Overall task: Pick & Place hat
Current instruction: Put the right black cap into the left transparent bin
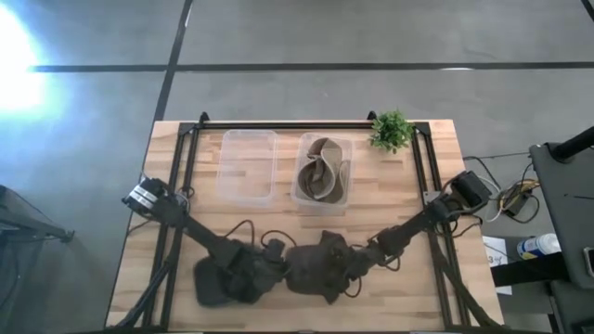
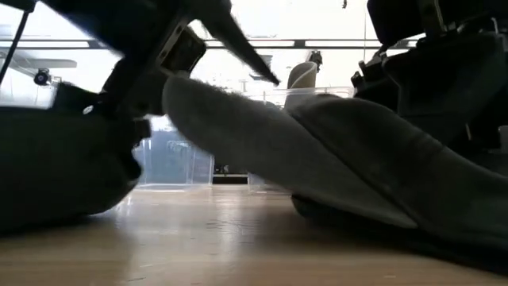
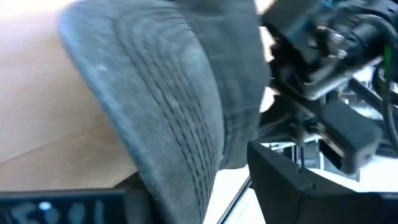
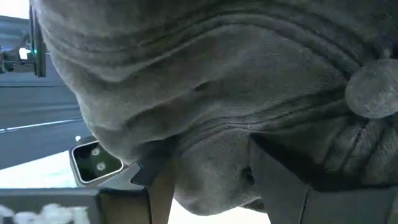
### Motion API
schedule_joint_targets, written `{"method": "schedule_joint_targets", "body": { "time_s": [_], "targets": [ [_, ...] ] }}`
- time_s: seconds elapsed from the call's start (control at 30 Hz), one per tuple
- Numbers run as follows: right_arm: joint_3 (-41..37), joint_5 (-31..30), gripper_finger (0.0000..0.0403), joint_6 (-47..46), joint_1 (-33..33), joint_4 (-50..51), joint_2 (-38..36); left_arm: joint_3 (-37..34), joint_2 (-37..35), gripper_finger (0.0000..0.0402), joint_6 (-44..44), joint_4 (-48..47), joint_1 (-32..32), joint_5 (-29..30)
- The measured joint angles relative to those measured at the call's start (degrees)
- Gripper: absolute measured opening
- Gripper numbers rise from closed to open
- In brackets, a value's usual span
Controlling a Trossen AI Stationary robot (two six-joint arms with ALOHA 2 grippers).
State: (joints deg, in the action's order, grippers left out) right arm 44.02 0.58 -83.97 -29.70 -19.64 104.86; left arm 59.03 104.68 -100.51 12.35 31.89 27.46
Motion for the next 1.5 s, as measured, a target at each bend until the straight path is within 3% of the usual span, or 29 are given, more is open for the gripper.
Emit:
{"method": "schedule_joint_targets", "body": {
  "time_s": [0.1, 0.23, 0.37, 0.47, 0.63, 0.7, 0.87, 0.97, 1.13, 1.23, 1.3, 1.37, 1.43, 1.5],
  "targets": [
    [0.09, -0.02, 0.0189, 1.43, 0.29, 0.21, -0.56, 2.1, -0.51, 0.0124, 3.74, -1.33, -0.68, -2.05],
    [0.12, -0.02, 0.0189, 3.56, 0.26, 1.95, -3.47, 5.29, -2.76, 0.0023, 8.29, -10.21, -0.89, -4.58],
    [0.1, -0.12, 0.0189, 7.45, -0.55, 8.62, -8.44, 8.6, -6.89, 0.001, 10.01, -22.31, -0.82, -4.17],
    [0.12, -1.38, 0.0189, 10.73, -1.41, 15.27, -14.07, 11.02, -11.77, 0.0007, 12.82, -27.41, -0.18, 0.24],
    [0.21, -11.39, 0.0189, 14.1, -3.69, 25.91, -24.83, 16.16, -22.18, 0.0006, 20.8, -35.06, 3.01, 16.33],
    [0.29, -16.86, 0.0189, 14.39, -4.48, 29.42, -28.8, 18.51, -25.39, 0.0006, 27.54, -38.08, 5.78, 27.2],
    [0.29, -29.05, 0.0189, 15.39, -5.29, 36.59, -35.06, 23.27, -29.85, 0.0005, 55.44, -37.92, 13.67, 60.38],
    [0.29, -30.95, 0.0189, 14.26, -4.45, 40.14, -36.14, 23.77, -32.12, 0.0005, 63.45, -38.66, 11.44, 62.64],
    [0.29, -29.12, 0.0189, 9.34, -3.08, 43.06, -35.47, 21.54, -34.19, 0.0005, 64.73, -41.2, 0.01, 61.1],
    [0.25, -28.79, 0.0189, 7.51, -3.14, 43.51, -34.66, 21.03, -34.88, 0.0005, 62.37, -49.53, -9.23, 54.01],
    [0.25, -28.61, 0.0189, 6.57, -3.17, 43.8, -34.43, 20.98, -35.33, 0.0005, 55.31, -59.78, -17.06, 41.96],
    [0.25, -28.61, 0.0189, 6.33, -3.14, 43.74, -34.08, 20.54, -35.19, 0.0005, 47.8, -71.02, -26.86, 23.16],
    [0.25, -28.61, 0.0189, 6.08, -3.14, 43.89, -33.83, 19.12, -34.33, 0.0006, 46.47, -79.6, -34.35, 7.78],
    [0.22, -28.61, 0.0189, 5.73, -3.14, 43.84, -33.54, 18.5, -34.08, 0.0012, 48.27, -82.01, -36.88, 2.51]
  ]
}}
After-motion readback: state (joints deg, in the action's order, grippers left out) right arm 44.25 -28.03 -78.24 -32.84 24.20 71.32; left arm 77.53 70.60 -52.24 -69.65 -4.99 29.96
